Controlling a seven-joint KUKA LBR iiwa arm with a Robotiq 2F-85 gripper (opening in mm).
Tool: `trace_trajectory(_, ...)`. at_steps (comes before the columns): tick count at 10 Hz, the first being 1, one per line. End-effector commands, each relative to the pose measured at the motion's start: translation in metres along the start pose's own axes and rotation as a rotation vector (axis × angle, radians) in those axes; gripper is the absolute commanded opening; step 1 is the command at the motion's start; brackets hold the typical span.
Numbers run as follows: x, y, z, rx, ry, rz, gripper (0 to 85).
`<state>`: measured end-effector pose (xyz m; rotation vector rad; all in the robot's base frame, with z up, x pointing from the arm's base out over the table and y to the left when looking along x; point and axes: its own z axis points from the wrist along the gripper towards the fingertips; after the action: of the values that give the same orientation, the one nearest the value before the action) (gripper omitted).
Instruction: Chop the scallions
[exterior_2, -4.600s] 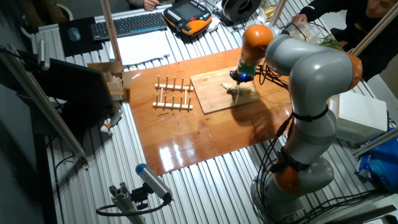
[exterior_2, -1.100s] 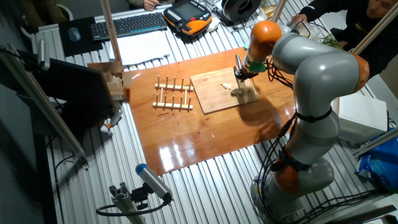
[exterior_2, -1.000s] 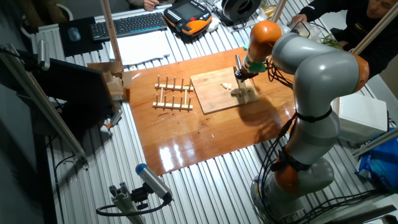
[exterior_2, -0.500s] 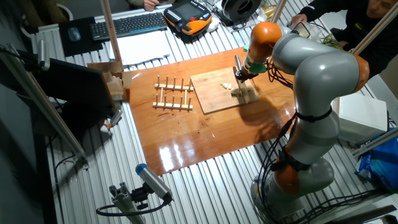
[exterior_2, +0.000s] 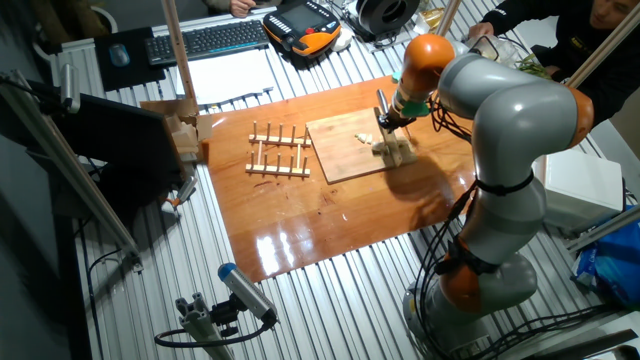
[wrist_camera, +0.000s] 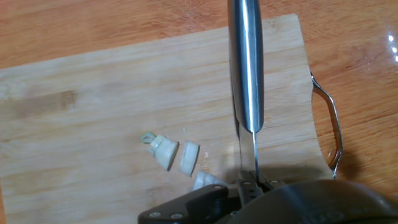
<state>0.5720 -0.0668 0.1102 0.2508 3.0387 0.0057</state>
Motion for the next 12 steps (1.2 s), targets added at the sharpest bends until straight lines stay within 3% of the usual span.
trace_trajectory(1,0.0,0.0,0.0,-0.004,-0.001,-0.004,0.0)
trace_trajectory(5,0.001,-0.001,-0.001,-0.009,-0.008,-0.021,0.0)
trace_trajectory(12,0.003,-0.001,0.014,0.004,-0.033,-0.021,0.0)
